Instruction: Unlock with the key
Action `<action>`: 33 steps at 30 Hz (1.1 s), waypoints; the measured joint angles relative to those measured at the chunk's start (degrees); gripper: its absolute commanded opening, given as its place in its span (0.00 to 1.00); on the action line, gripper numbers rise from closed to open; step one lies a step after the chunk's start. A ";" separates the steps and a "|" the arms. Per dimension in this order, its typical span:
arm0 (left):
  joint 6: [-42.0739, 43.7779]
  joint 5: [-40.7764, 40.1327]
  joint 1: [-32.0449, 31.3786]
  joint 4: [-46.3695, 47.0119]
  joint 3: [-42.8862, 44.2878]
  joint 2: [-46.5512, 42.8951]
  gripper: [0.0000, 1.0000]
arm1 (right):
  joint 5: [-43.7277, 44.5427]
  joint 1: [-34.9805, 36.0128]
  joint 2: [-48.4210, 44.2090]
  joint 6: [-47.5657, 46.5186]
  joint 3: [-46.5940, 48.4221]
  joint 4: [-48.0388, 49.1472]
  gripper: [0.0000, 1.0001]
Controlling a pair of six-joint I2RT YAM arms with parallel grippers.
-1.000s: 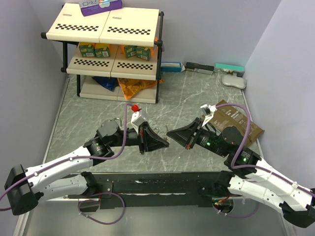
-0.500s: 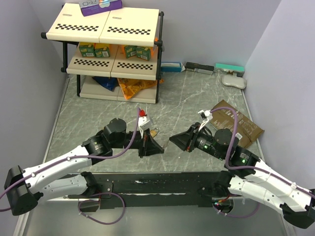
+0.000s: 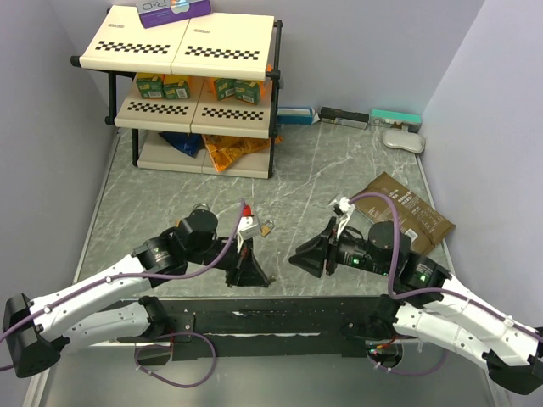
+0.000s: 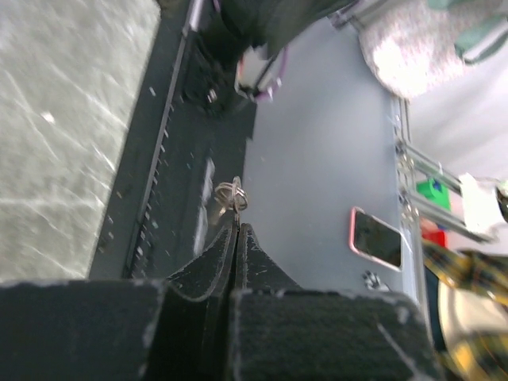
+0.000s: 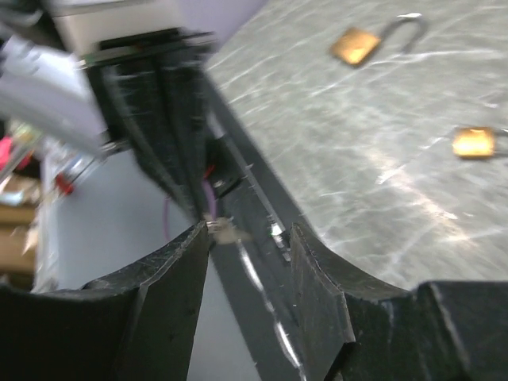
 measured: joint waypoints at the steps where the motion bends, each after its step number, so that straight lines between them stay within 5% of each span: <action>1: 0.09 0.66 0.00 -0.76 0.00 0.24 0.01 | -1.75 0.00 0.04 -0.11 -0.44 0.98 0.52; 20: 1.51 3.96 0.00 -5.84 0.02 1.53 0.01 | -16.70 3.43 10.47 1.99 -5.60 15.15 0.32; 33: 1.49 4.00 0.00 -5.44 0.02 1.53 0.01 | -18.99 3.50 11.58 3.26 -6.47 17.55 0.31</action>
